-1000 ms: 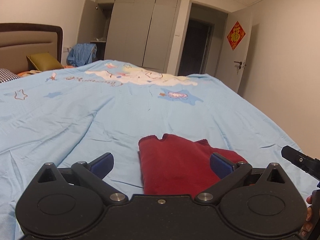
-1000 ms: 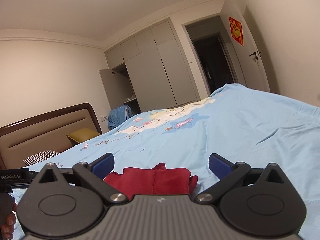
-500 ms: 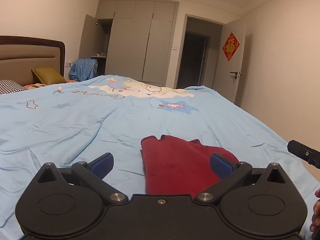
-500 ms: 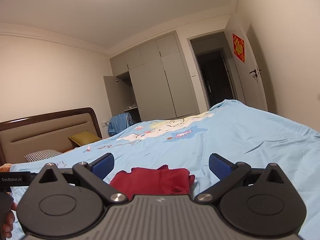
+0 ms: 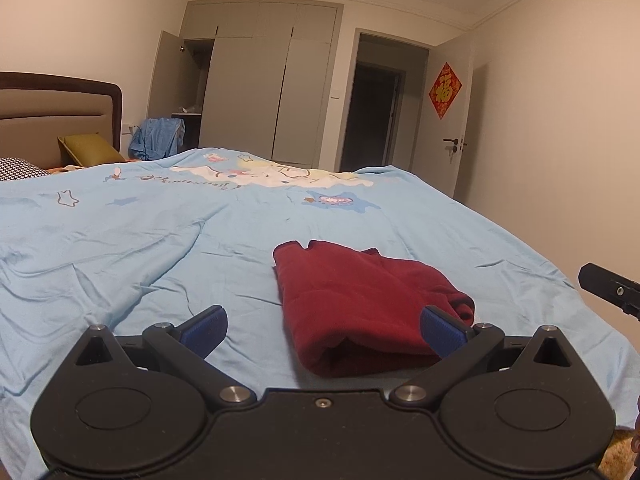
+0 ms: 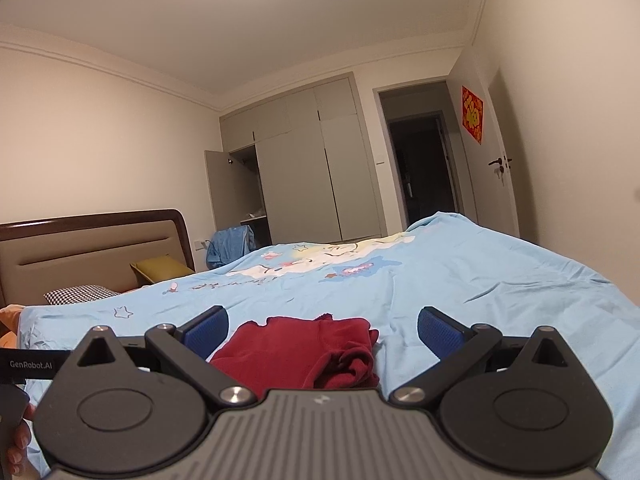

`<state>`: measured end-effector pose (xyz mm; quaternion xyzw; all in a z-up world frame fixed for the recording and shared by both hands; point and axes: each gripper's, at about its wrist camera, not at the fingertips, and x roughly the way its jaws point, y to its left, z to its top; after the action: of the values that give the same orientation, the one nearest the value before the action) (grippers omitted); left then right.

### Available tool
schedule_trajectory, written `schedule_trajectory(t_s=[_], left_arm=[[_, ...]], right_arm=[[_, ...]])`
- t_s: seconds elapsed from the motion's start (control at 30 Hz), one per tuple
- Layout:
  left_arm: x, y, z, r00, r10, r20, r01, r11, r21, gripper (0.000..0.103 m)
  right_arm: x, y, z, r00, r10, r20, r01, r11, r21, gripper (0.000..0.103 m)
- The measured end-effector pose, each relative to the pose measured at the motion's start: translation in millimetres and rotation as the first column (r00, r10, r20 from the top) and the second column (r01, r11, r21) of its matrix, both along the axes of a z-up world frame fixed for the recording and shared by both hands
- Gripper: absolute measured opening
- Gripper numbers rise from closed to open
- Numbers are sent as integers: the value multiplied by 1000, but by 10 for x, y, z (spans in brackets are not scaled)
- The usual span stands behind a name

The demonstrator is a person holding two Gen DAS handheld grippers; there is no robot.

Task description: Fold small clothes

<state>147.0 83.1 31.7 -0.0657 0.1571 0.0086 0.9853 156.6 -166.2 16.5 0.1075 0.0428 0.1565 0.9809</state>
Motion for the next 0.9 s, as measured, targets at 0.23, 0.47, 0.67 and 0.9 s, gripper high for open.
schedule_trajectory(t_s=[0.23, 0.47, 0.67, 0.9], left_arm=[[-239, -13, -105, 1000, -15, -3, 15, 1000, 14, 102], [-446, -65, -253, 1000, -8, 11, 7, 1000, 29, 102], [-539, -127, -361, 1000, -22, 12, 22, 998, 59, 102], [-547, -128, -456, 999, -36, -17, 37, 998, 44, 102]], right_arm=[[-298, 130, -127, 1000, -11, 17, 12, 998, -62, 103], [-510, 272, -340, 999, -41, 24, 43, 993, -113, 103], [-566, 315, -438, 997, -60, 39, 65, 988, -143, 103], [-565, 307, -486, 997, -63, 37, 68, 987, -147, 103]])
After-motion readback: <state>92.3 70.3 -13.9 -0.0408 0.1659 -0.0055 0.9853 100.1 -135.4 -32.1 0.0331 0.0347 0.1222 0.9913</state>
